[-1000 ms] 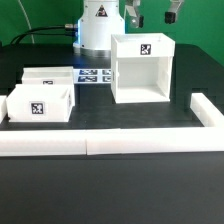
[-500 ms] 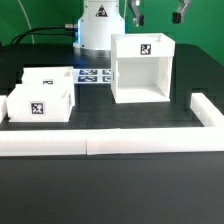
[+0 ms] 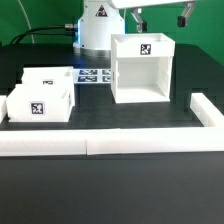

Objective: Assemble drawer

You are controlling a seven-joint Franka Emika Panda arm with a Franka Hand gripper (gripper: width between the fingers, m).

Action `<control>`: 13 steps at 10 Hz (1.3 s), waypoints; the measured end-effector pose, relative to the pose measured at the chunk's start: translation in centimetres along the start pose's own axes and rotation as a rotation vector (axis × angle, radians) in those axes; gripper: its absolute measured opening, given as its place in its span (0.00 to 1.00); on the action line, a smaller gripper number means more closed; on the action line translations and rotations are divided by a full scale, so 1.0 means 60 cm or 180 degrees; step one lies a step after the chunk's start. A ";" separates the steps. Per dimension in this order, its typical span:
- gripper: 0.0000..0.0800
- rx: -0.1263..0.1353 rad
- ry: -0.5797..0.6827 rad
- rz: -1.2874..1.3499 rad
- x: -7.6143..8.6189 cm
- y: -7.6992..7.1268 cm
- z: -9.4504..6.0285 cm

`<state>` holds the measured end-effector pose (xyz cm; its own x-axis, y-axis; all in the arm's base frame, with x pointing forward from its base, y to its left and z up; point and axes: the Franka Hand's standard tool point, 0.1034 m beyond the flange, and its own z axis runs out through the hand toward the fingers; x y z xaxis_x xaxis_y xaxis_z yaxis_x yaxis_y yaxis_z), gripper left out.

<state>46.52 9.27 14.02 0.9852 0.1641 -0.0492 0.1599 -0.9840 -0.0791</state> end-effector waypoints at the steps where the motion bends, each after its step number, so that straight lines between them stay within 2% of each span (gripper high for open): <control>1: 0.81 0.0000 0.0000 0.0000 0.000 0.000 0.000; 2: 0.81 -0.0002 0.0013 0.0021 -0.002 -0.002 0.002; 5: 0.81 0.0004 0.0040 0.0062 -0.047 -0.026 0.041; 7: 0.81 0.0000 0.0027 0.0024 -0.057 -0.034 0.052; 10: 0.81 -0.0006 -0.0076 0.0245 -0.078 -0.032 0.081; 12: 0.81 -0.0008 -0.0020 0.0331 -0.074 -0.030 0.079; 13: 0.65 -0.0006 -0.0017 0.0342 -0.071 -0.033 0.077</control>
Offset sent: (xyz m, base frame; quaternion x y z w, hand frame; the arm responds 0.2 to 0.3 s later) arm -0.0435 0.0189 -0.0218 0.0219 0.0181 0.0475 0.9985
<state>41.71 10.81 9.79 0.9964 0.0579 -0.0625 0.0534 -0.9960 -0.0711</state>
